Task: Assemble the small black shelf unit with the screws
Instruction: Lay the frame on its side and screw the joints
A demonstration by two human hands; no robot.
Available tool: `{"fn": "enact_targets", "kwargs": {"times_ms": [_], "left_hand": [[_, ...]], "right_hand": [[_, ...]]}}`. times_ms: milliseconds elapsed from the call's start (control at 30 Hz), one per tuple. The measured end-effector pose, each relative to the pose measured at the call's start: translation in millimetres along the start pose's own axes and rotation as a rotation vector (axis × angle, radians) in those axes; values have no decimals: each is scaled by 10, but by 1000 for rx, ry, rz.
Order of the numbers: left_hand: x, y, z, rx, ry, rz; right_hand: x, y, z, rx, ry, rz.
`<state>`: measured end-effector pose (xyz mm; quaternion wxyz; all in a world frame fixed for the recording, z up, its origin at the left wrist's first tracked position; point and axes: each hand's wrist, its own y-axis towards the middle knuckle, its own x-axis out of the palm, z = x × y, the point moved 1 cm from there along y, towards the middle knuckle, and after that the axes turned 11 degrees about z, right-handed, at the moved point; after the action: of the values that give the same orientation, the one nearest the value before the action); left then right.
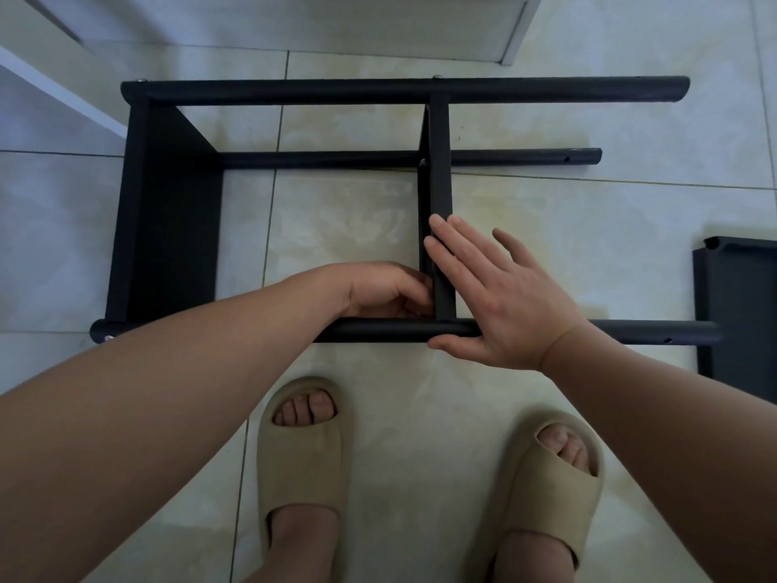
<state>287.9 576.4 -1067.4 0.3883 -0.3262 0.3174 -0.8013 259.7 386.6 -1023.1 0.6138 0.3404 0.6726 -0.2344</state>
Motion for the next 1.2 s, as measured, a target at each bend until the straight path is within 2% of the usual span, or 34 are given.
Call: {"fn": "enact_targets", "kwargs": {"times_ms": [167, 300, 533, 667, 733, 800, 867, 1033, 1200], "left_hand": [[-10, 19, -18, 23, 139, 63], [-40, 36, -49, 5, 72, 75], [-35, 29, -40, -7, 28, 0], [-23, 4, -15, -42, -7, 41], [-2, -65, 23, 0, 141, 158], [8, -185, 83, 52, 467, 328], [62, -352, 130, 72, 756, 420], [234, -850, 249, 8, 979, 556], [444, -1197, 538, 73, 1138, 636]], "right_hand": [[-4, 4, -2, 2, 1, 1], [-5, 1, 0, 0, 0, -4], [5, -6, 5, -6, -2, -6], [43, -17, 17, -15, 11, 15], [37, -16, 11, -18, 11, 2], [-17, -13, -11, -4, 9, -53], [-116, 6, -46, 25, -5, -164], [-420, 84, -146, 97, -48, -374], [-840, -152, -157, 190, -33, -410]]}}
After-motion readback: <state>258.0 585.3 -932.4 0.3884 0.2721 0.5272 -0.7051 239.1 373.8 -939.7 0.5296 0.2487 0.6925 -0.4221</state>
